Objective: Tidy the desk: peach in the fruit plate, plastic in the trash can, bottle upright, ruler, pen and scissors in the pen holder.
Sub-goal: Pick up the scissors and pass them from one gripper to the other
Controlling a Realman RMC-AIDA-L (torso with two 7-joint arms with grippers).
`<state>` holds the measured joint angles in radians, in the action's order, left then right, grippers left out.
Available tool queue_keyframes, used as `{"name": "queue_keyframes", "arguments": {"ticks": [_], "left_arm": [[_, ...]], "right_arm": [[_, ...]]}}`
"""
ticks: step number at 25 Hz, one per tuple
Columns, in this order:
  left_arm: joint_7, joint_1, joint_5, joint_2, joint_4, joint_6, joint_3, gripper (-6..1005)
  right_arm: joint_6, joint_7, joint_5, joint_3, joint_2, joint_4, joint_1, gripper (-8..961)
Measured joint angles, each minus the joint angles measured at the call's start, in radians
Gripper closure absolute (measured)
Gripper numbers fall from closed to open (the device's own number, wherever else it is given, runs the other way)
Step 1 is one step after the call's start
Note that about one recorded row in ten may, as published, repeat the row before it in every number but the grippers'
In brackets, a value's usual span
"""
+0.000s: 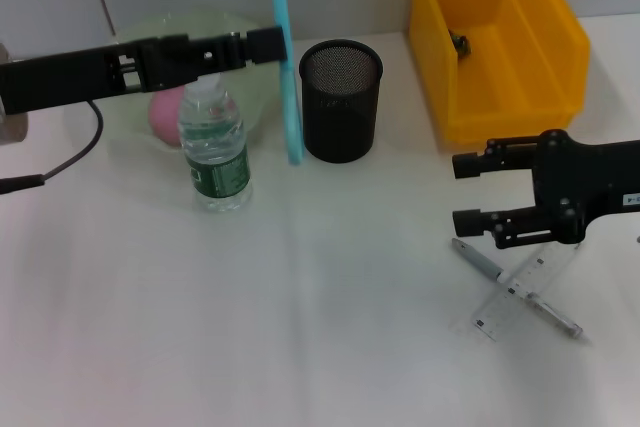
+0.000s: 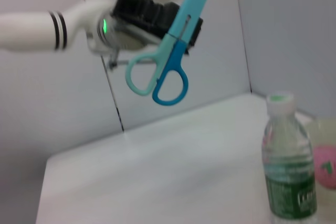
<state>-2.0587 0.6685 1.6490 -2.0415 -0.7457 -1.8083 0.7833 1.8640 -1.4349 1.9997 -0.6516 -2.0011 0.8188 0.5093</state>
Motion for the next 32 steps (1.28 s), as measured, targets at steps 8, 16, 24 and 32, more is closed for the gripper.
{"name": "queue_keyframes", "arguments": {"ticks": [8, 16, 24, 32], "left_arm": [[0.144, -0.033, -0.183, -0.028, 0.120, 0.041, 0.000, 782], [0.230, -0.042, -0.343, -0.036, 0.306, 0.091, 0.005, 783], [0.349, -0.038, -0.436, -0.039, 0.521, 0.110, 0.005, 783], [0.459, 0.000, -0.529, -0.039, 0.694, 0.106, -0.005, 783]], "right_arm": [[0.007, 0.135, -0.183, 0.002, -0.018, -0.081, -0.068, 212], [-0.019, 0.346, -0.258, 0.048, -0.075, -0.145, -0.121, 213], [-0.024, 0.589, -0.359, 0.078, -0.076, -0.310, -0.113, 212], [-0.064, 0.885, -0.443, 0.079, -0.079, -0.498, -0.066, 212]]}}
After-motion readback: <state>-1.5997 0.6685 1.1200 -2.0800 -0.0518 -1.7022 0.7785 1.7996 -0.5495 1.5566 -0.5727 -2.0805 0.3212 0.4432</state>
